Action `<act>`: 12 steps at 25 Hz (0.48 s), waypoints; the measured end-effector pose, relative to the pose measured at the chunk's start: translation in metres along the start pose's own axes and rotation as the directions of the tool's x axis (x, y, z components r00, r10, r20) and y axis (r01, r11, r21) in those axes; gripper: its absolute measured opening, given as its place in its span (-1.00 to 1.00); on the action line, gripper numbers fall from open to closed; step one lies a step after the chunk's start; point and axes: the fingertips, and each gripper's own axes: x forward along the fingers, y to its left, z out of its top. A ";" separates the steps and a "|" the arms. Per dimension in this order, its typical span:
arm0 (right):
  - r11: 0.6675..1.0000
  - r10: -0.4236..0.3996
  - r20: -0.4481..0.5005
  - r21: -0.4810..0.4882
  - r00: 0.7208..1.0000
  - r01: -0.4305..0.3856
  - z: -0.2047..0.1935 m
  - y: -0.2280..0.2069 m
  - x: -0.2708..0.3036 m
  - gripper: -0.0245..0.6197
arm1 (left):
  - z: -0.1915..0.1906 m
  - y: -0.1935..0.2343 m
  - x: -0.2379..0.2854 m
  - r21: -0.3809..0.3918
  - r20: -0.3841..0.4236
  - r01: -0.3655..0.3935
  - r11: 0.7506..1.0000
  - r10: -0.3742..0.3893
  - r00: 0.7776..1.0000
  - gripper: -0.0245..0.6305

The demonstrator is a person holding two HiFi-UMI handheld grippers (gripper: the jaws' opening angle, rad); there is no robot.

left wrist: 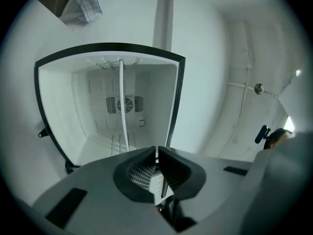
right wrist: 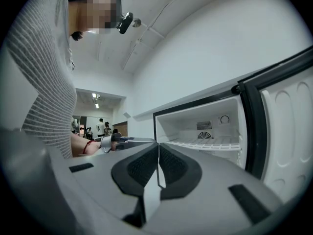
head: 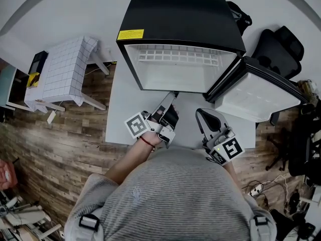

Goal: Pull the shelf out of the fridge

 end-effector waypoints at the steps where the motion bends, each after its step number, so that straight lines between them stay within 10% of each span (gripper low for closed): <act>1: 1.000 0.000 -0.001 -0.002 1.000 0.000 0.000 0.000 0.000 -0.88 | -0.001 0.000 0.001 -0.012 0.006 0.000 1.000 0.000 1.000 -0.89; 12: 1.000 -0.003 -0.010 -0.012 1.000 0.003 0.001 -0.001 -0.001 -0.88 | -0.001 0.011 0.006 -0.032 0.012 -0.028 0.999 0.028 1.000 -0.89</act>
